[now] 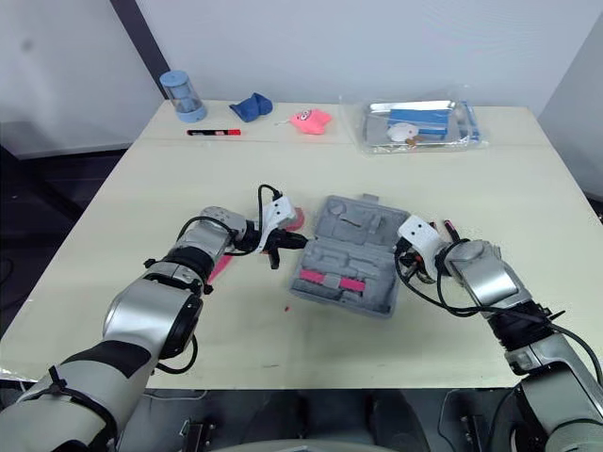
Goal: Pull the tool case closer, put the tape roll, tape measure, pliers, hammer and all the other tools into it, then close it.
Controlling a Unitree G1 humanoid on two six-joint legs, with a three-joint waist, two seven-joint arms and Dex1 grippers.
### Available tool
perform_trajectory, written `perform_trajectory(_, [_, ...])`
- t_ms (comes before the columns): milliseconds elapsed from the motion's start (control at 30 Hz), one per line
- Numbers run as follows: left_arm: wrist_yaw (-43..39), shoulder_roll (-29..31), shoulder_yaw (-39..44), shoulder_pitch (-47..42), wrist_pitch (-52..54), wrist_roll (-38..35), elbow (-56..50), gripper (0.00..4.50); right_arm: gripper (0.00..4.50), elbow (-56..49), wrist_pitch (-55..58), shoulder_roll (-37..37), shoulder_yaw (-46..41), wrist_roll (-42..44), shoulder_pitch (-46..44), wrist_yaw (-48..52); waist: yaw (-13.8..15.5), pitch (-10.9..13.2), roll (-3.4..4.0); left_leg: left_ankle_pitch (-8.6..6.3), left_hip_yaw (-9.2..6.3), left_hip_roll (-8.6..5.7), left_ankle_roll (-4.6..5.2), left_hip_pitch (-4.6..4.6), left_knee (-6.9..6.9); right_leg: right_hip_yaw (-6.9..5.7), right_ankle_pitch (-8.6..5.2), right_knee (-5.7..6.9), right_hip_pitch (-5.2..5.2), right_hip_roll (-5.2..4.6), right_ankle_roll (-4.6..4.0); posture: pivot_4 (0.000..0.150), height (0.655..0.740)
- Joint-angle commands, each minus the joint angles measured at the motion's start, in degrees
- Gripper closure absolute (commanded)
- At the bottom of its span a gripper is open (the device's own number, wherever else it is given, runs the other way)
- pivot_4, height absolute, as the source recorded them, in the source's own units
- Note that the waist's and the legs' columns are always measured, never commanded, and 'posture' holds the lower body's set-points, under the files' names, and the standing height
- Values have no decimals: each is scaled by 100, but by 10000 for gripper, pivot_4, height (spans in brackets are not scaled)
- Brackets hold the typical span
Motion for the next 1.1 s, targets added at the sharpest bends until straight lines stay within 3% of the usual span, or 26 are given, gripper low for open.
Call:
perform_trajectory(33, [-383, 18, 176, 11, -127, -145, -94, 43998, 44873, -120, -107, 20, 103, -51, 15, 249, -16, 0, 0, 0, -1, 0, 0, 0, 0, 0, 0, 2, -1, 0, 0, 1500, 7400])
perform_trajectory(333, [-1054, 276, 412, 854, 75, -532, -955, 43998, 44873, -1085, 43, -194, 77, 105, 480, 708, -80, -1, 2, 0, -21, 0, 0, -1, 0, 8, 0, 10, -12, -2, 0, 1500, 7400])
perform_trajectory(533, [-1298, 709, 461, 2131, 892, -932, -2858, 43998, 44873, -1629, 229, -271, 46, 144, 749, 775, -80, -1, 3, 0, -46, -3, 0, 0, 0, 14, 0, 17, -16, 1, 0, 1500, 7400])
perform_trajectory(800, [-941, 1246, 573, 3967, 2459, -1564, -5810, 43998, 44873, -2196, 516, -286, 71, 249, 1110, 756, -39, -3, 8, 0, -74, -6, 0, -1, 0, 16, 0, 19, -16, -3, 0, 1500, 7400])
perform_trajectory(1100, [-571, 1517, 566, 4858, 3096, -1877, -7050, 43998, 44873, -2876, 847, -348, 93, 361, 1611, 645, 46, -2, 10, -11, -77, -10, 18, 2, 0, 16, 0, 18, -13, 0, 0, 1500, 7400])
